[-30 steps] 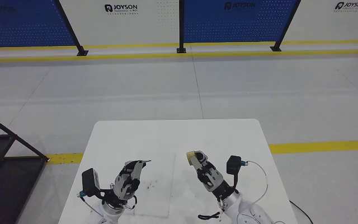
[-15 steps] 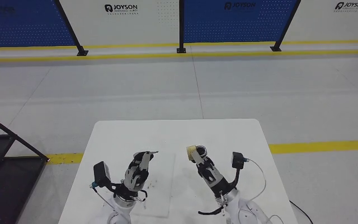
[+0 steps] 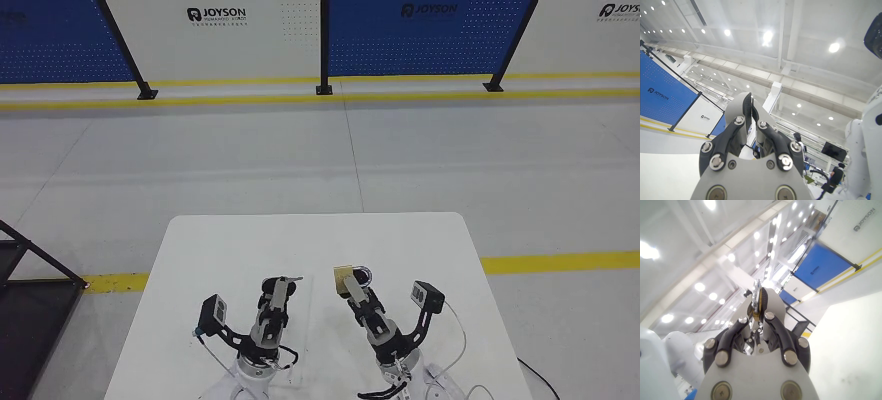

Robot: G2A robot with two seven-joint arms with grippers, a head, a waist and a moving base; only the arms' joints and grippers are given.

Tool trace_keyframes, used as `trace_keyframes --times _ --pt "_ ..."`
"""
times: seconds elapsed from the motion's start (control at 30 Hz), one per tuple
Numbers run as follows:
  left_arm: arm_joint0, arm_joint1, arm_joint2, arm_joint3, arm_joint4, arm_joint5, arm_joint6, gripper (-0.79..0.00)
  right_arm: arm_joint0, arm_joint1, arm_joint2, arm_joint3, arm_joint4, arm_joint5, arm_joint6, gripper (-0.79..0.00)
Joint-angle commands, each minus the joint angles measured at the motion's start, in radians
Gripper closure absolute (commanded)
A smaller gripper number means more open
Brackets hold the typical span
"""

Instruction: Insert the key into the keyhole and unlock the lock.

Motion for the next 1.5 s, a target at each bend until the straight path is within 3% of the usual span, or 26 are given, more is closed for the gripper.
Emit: trace_keyframes --times 0.0,0.37,1.47 --pt "-0.003 -0.005 0.012 -0.001 -0.081 -0.037 -0.037 0.000 0.001 -0.002 0.000 0.002 -0.023 -0.004 -0.021 0.000" --pt "0.014 -0.035 0.017 0.032 -0.278 -0.224 -0.225 0.000 0.001 -0.002 0.000 0.002 -0.023 -0.004 -0.021 0.000" --pt "0.010 -0.133 0.025 0.055 -0.180 -0.195 -0.196 0.000 0.006 -0.008 -0.007 -0.008 -0.048 0.030 -0.022 0.000"
